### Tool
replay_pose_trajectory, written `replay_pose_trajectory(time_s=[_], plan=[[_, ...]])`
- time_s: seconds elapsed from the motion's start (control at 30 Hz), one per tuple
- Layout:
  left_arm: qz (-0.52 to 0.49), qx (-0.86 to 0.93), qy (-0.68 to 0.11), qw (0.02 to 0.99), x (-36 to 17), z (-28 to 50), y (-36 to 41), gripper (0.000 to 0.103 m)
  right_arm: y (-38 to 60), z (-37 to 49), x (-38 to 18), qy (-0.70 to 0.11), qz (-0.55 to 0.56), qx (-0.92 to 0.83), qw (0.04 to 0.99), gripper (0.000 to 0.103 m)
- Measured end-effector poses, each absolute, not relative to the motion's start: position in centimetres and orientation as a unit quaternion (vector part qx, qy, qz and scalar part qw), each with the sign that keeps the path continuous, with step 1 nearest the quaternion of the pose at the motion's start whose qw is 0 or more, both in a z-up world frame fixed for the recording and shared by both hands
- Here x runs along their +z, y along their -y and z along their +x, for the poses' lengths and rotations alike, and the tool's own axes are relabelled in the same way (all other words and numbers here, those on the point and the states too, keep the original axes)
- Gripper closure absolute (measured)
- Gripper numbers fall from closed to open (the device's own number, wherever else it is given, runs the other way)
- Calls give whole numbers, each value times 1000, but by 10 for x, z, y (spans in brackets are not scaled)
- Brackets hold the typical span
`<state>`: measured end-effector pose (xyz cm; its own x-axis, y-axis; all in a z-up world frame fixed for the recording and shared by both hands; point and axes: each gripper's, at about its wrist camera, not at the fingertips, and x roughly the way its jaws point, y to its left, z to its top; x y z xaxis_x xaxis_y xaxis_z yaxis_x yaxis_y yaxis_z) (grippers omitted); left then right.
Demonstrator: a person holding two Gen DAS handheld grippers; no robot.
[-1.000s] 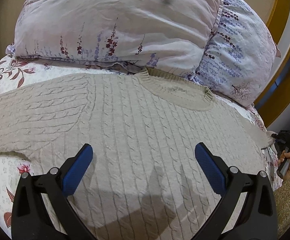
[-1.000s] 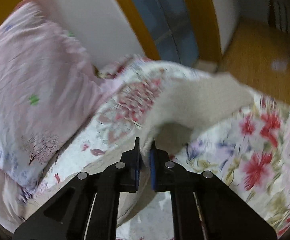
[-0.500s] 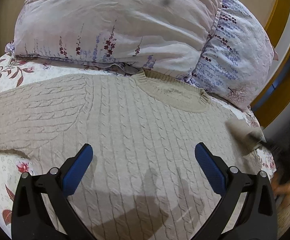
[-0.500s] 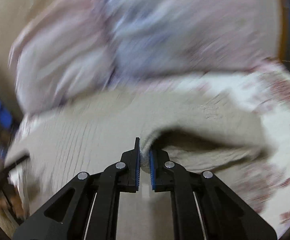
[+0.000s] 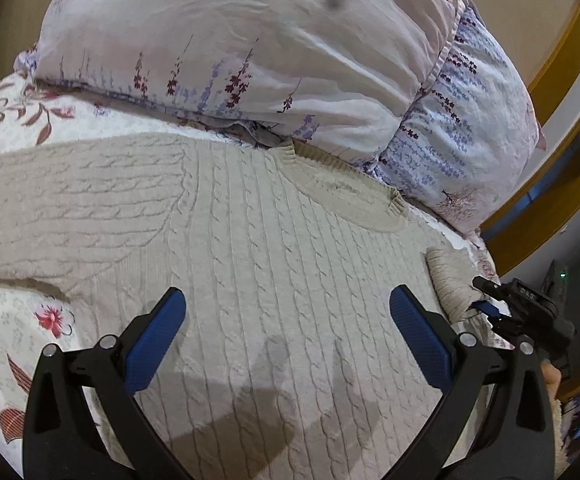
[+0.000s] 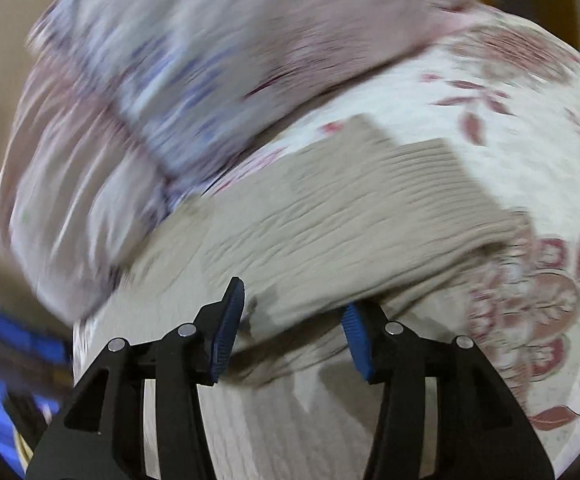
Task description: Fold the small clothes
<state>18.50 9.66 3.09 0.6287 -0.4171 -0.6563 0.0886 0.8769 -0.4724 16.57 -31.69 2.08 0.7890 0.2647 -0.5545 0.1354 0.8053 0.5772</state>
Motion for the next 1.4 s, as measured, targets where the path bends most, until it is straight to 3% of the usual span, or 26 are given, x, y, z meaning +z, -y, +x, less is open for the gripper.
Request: replay_pose_trajectory(time_s=[0.13, 0.2, 0.37, 0.47, 0.5, 0.53, 0.67, 0.9, 1.0, 1.07, 1.3, 1.33, 1.37, 1.4], plan=[[-210, -146, -407, 877, 30, 184, -103, 2, 319, 172, 30, -301, 281, -22, 911, 84], [-214, -151, -406, 876, 30, 183, -106, 2, 301, 172, 43, -282, 229, -32, 931, 91], [-243, -175, -411, 861, 27, 187, -110, 2, 211, 161, 74, -228, 106, 66, 966, 92], [-274, -200, -416, 844, 22, 190, -109, 2, 132, 163, 55, -286, 8, 193, 939, 85], [-281, -205, -420, 838, 20, 192, -108, 2, 111, 163, 44, -315, -22, 219, 923, 68], [-289, -208, -426, 832, 17, 194, -106, 2, 97, 161, 33, -335, -43, 236, 911, 59], [-319, -223, -446, 806, 8, 199, -101, 5, 110, 151, 15, -361, -13, 242, 901, 52], [-363, -236, -477, 765, -3, 209, -88, 32, 277, 141, 0, -359, 320, 122, 868, 50], [-382, -241, -490, 746, -9, 213, -81, 41, 331, 135, -19, -339, 407, 65, 845, 52], [-383, -236, -499, 741, -12, 217, -76, 47, 348, 139, -27, -328, 441, 67, 833, 58], [-371, -215, -509, 747, -19, 240, -61, 82, 362, 157, -21, -290, 442, 34, 848, 70], [-363, -212, -507, 752, -20, 247, -58, 93, 358, 161, -20, -287, 437, 29, 852, 74], [-357, -210, -506, 756, -20, 250, -58, 94, 357, 164, -18, -285, 427, 23, 858, 78], [-349, -207, -504, 762, -19, 254, -58, 95, 354, 165, -16, -284, 419, 21, 862, 91]])
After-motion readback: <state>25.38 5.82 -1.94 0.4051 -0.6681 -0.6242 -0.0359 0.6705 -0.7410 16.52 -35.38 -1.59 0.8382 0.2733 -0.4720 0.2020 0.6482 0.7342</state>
